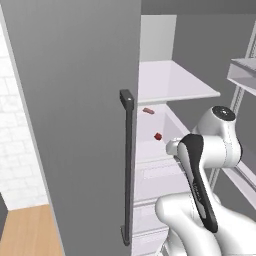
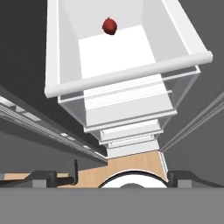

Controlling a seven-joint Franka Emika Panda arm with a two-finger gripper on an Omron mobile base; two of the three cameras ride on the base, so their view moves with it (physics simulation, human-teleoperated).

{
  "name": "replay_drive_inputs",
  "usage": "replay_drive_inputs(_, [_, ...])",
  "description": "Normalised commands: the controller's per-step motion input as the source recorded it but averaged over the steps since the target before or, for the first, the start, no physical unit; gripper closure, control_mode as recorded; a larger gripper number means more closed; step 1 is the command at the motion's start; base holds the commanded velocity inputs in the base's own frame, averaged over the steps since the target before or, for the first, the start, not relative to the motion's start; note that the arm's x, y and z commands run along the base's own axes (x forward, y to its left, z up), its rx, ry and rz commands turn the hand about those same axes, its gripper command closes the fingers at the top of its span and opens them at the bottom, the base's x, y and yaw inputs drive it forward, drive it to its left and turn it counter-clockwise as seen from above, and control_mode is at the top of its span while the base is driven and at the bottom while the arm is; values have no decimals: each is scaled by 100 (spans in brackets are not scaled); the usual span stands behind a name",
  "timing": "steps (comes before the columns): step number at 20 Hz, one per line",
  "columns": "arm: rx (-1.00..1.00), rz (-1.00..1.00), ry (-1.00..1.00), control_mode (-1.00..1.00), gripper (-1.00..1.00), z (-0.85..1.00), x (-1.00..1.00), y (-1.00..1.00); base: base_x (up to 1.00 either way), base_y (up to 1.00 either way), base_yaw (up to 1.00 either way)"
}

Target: Take the strawberry from the fridge and place it on top of the pancake, located on the dining counter.

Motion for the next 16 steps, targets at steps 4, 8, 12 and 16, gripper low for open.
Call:
replay_drive_inputs(4, [0, 0, 0, 100, -100, 0, 0, 0, 8, -26, 0])
replay_drive_inputs(8, [0, 0, 0, 100, -100, 0, 0, 0, 4, -30, 0])
replay_drive_inputs(12, [0, 0, 0, 100, -100, 0, 0, 0, 5, -21, 0])
replay_drive_inputs(16, [0, 0, -1, -100, -100, 0, 5, -1, 0, -3, 0])
